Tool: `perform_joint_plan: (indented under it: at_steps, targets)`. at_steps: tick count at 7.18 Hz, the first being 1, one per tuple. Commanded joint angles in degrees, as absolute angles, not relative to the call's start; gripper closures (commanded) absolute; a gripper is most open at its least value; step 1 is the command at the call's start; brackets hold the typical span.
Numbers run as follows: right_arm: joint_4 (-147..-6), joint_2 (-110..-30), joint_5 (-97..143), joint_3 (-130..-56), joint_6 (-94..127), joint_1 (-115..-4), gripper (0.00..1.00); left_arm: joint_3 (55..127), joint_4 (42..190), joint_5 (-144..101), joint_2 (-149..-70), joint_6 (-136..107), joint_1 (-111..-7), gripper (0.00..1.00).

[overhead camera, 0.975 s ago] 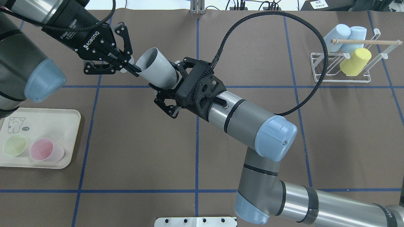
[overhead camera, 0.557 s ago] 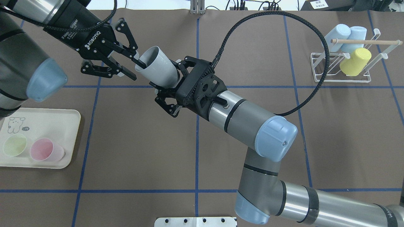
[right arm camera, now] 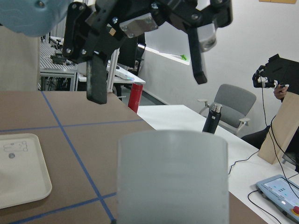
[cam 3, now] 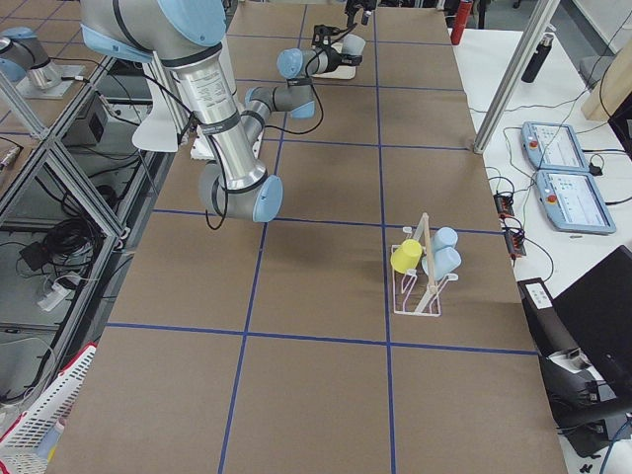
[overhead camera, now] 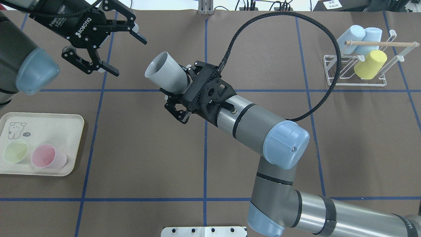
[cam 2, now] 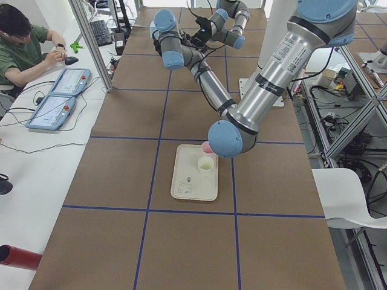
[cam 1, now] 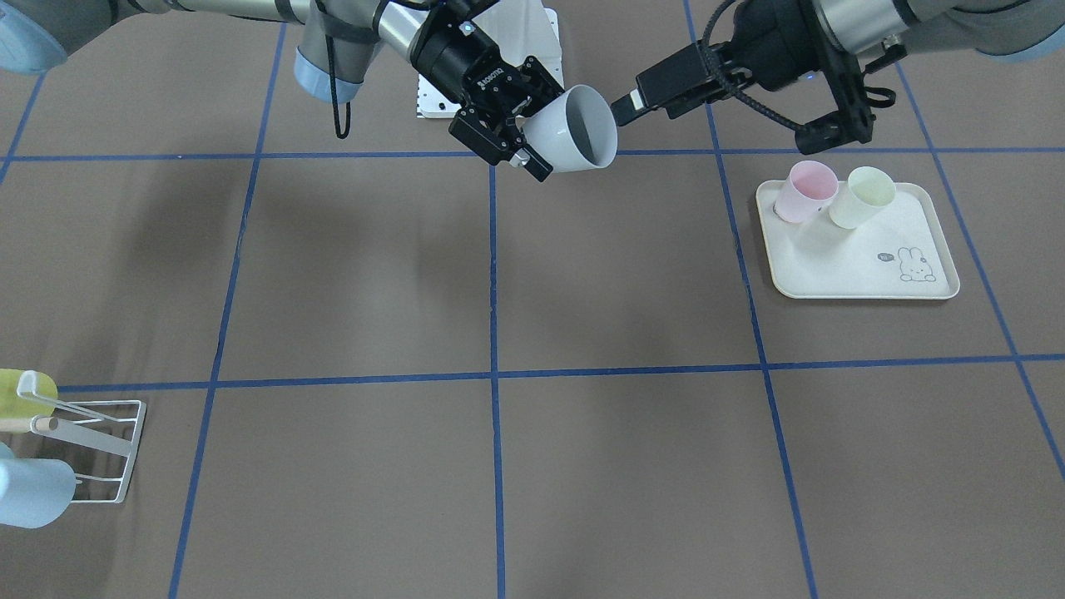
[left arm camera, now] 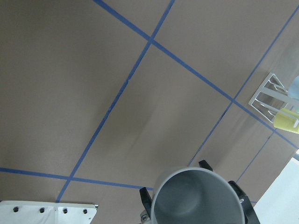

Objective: Transfer IKEA cup to right arm and place on rack

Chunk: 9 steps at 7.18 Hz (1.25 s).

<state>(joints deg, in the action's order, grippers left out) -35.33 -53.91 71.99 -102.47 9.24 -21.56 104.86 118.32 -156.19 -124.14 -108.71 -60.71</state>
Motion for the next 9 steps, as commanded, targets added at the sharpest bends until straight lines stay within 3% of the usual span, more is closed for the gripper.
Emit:
perform_joint_plan:
  at_steps: [1, 5, 9]
  targets:
    - [-58.7, -53.6, 72.2, -111.8, 9.5, -22.5, 0.62, 104.2, 117.9, -155.9, -121.8, -100.7, -64.0, 0.00]
    - [-71.5, -54.1, 75.9, -112.5, 7.6, -31.0, 0.65, 104.9, 117.7, -145.6, -107.5, -71.6, -68.2, 0.00]
    - [-81.0, -61.1, 92.7, -113.5, -14.5, -49.0, 0.74, 104.1, 117.4, -142.6, -95.6, -46.1, -72.4, 0.00]
